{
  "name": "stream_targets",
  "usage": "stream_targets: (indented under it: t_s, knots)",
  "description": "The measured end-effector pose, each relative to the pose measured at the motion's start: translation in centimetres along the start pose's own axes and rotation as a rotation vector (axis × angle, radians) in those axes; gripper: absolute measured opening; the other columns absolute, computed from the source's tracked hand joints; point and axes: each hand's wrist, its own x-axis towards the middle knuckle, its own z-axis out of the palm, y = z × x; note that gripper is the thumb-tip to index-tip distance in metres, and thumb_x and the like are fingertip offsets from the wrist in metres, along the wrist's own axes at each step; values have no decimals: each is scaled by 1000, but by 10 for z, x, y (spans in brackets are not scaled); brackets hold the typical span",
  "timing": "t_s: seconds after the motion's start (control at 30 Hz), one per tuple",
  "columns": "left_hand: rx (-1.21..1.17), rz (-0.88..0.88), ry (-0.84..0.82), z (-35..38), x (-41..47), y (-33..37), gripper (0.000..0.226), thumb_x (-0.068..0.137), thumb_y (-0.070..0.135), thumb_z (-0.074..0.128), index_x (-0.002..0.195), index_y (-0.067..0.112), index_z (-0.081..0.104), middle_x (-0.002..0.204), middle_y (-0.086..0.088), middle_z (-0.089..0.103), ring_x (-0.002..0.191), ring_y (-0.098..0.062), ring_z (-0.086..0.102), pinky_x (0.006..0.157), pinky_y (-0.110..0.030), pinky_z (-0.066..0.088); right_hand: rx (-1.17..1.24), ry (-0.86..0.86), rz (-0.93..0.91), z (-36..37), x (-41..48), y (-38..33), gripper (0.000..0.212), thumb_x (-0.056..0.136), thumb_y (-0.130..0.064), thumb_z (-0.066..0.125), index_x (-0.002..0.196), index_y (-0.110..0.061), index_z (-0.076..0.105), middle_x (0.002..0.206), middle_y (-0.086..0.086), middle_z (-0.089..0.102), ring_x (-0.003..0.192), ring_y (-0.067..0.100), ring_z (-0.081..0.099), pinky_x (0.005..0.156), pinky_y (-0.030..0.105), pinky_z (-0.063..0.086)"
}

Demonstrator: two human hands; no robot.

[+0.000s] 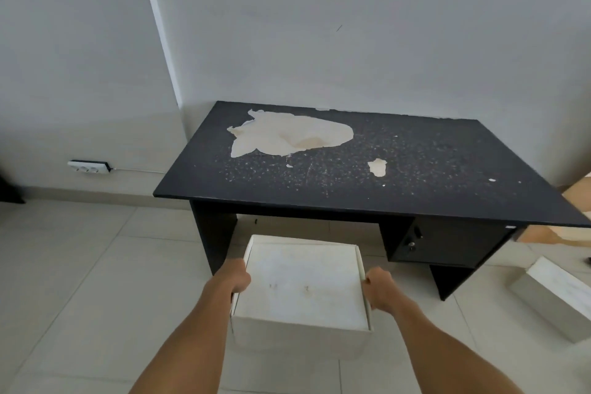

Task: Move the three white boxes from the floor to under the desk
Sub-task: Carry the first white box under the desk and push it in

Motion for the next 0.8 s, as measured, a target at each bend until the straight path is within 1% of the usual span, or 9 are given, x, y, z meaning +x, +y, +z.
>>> stream_targets:
  t_s: [0.07,0.13,0.17,0.23,0.27,0.33,0.43,0.7,0.8]
  knots:
    - [-18,-17,15,20,32,-20,33,94,3,40,125,0,50,120,-15,55,108,-28,59,86,-31,49,-31,-10,-2,33,33,8,31,87,-4,40,57,-12,44,85,17,64,83,35,67,79,45,59]
    - [-26,-28,24,56,71,-47,34,93,2,41,127,-1,49,125,-17,54,114,-30,58,87,-31,49,-37,-12,-28,85,70,20,27,87,-3,40,62,-10,46,84,17,64,84,35,67,76,42,58]
    - [-32,-32,31,73,97,-61,35,93,2,41,127,-1,49,126,-18,54,115,-30,58,87,-31,49,-10,-5,-46,113,93,24,27,87,-1,40,62,-10,43,75,13,58,74,31,64,69,40,55]
    - [-33,-23,48,96,146,-84,36,94,2,41,129,-1,48,128,-18,54,117,-30,57,92,-33,49,93,21,-29,154,136,32,30,87,3,40,61,-11,36,61,5,44,52,19,47,54,33,45]
    - [-32,-19,59,117,177,-104,36,93,2,41,129,-1,48,128,-18,54,117,-31,57,94,-34,49,105,27,-33,192,163,40,30,87,4,41,61,-12,36,60,4,42,49,17,44,50,31,42]
    - [-32,-9,62,139,224,-129,36,93,3,43,128,0,50,125,-18,56,114,-31,59,94,-35,51,78,38,-43,233,199,52,25,86,1,43,63,-10,41,62,6,48,50,22,53,46,32,48]
    - [-36,7,72,172,290,-165,35,92,5,45,126,1,51,123,-18,58,111,-31,61,95,-37,53,72,57,-66,293,251,64,23,83,-3,44,61,-10,43,63,6,52,55,26,59,52,38,56]
    - [-47,-1,102,215,392,-228,40,92,4,41,131,0,47,129,-19,54,118,-33,57,97,-36,51,73,90,-92,383,314,59,31,89,-6,44,60,-15,38,66,2,48,58,21,53,52,31,51]
    - [-49,-5,103,220,410,-239,39,92,5,40,130,0,48,127,-18,53,114,-31,58,85,-31,51,42,90,-81,400,326,56,30,89,-8,44,60,-15,41,67,2,51,61,24,57,52,33,55]
